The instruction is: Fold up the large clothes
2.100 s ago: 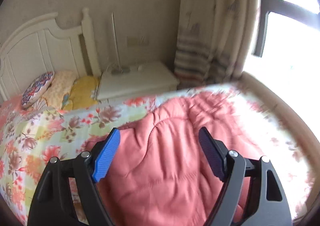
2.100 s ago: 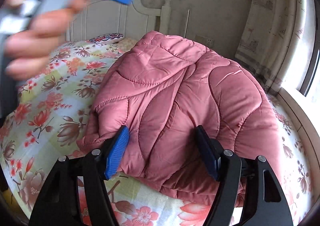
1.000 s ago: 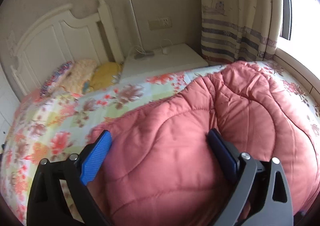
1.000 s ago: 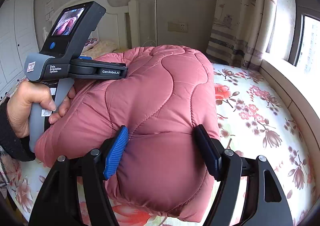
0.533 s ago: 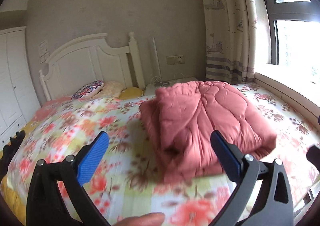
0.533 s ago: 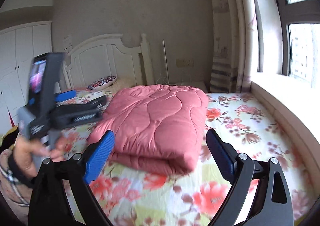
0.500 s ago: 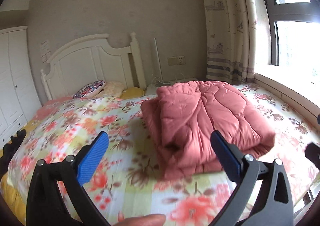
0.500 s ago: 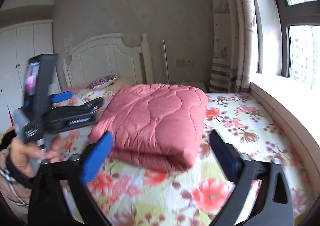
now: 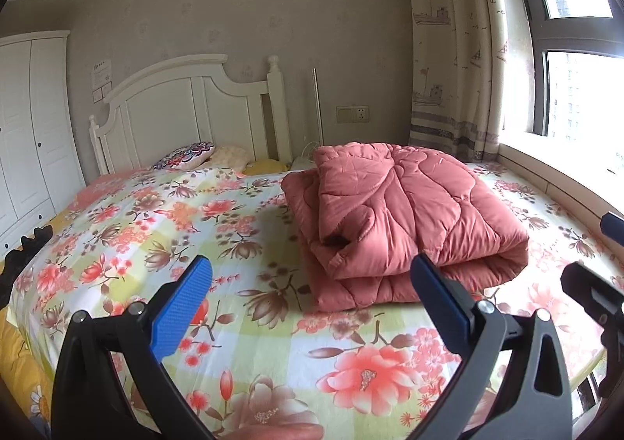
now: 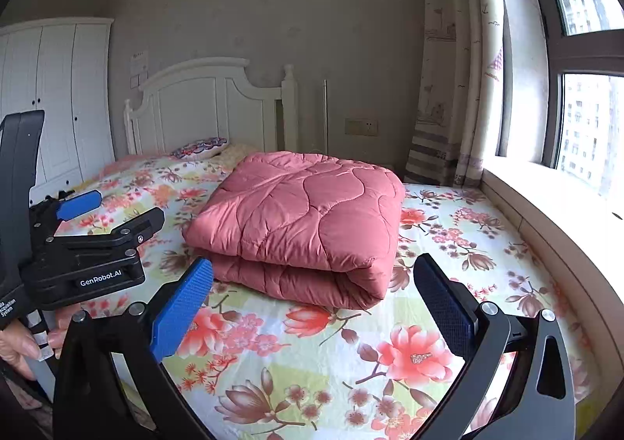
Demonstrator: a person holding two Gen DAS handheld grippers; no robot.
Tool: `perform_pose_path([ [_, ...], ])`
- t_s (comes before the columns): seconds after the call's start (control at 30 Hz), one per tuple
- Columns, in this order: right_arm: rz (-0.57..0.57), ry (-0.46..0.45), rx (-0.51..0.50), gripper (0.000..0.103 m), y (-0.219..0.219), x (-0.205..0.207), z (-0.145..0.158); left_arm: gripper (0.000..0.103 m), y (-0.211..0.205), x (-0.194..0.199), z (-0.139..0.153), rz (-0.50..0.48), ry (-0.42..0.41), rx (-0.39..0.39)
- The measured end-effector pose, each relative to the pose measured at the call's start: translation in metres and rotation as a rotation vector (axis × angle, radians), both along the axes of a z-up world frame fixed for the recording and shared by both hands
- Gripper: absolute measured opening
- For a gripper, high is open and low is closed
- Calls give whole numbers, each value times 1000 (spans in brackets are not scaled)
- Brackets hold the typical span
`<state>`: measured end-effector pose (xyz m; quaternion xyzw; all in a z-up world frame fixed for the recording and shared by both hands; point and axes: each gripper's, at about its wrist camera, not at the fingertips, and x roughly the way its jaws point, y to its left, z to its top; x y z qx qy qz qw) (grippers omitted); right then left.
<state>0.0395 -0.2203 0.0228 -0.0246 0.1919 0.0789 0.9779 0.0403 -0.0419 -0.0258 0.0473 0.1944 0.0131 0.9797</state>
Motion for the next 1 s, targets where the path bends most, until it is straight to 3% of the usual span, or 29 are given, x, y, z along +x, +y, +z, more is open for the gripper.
perform_pose_path([
  [1.0, 21, 24, -5, 99, 11, 3, -6, 101, 15, 4, -9, 23, 31, -26],
])
